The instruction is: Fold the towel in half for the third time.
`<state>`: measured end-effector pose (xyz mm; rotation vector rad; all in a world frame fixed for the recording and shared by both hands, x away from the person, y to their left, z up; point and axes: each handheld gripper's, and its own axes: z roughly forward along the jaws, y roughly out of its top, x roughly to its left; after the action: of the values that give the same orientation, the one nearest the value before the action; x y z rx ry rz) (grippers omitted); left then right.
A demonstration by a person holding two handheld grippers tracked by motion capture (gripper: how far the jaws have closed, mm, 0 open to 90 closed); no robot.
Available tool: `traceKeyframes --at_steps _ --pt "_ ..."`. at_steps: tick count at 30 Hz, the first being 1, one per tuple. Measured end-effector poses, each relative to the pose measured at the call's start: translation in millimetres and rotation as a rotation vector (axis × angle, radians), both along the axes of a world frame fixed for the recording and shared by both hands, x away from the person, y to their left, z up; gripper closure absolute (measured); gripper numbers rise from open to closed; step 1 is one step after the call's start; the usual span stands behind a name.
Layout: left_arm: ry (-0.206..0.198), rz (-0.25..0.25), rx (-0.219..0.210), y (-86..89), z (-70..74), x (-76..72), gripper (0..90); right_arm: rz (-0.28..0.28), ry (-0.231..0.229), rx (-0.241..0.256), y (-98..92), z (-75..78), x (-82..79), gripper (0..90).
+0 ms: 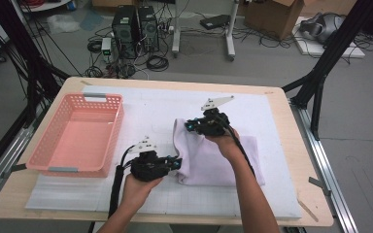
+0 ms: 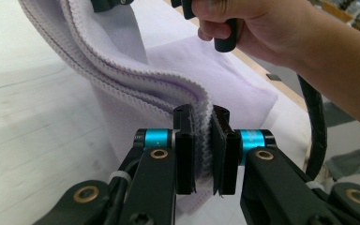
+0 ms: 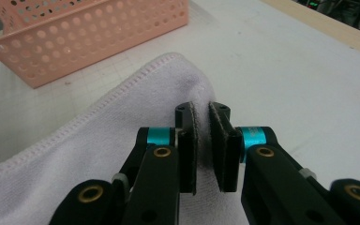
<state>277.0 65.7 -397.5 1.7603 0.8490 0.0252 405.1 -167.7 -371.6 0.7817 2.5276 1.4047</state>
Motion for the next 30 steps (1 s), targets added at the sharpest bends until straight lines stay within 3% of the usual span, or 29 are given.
traceKeyframes --at_steps 11,15,17,19,23,26,30 --pt "-0.009 -0.067 0.056 -56.8 8.9 10.4 80.9 -0.087 -0.021 0.039 -54.3 -2.9 -10.7 82.4" --pt "-0.012 -0.069 0.073 -75.8 6.8 13.1 80.0 -0.114 -0.028 0.042 -69.2 -5.1 -14.0 82.4" --pt "-0.01 -0.067 0.07 -83.2 3.8 14.4 77.0 -0.128 -0.03 0.039 -76.2 -6.7 -14.9 82.4" --pt "-0.021 -0.066 0.072 -88.2 1.0 14.4 66.2 -0.139 -0.032 0.029 -83.1 -9.1 -15.7 82.5" --pt "-0.122 -0.042 0.103 -84.5 3.3 8.0 41.5 -0.164 -0.029 0.027 -99.9 -15.5 -17.9 82.6" --pt "-0.169 -0.03 0.095 -71.6 9.3 7.5 36.7 -0.183 -0.01 0.023 -111.7 -19.2 -19.1 82.6" --pt "-0.215 0.003 0.085 -50.0 12.5 7.8 34.8 -0.192 -0.031 0.018 -121.1 -18.4 -20.7 82.6"
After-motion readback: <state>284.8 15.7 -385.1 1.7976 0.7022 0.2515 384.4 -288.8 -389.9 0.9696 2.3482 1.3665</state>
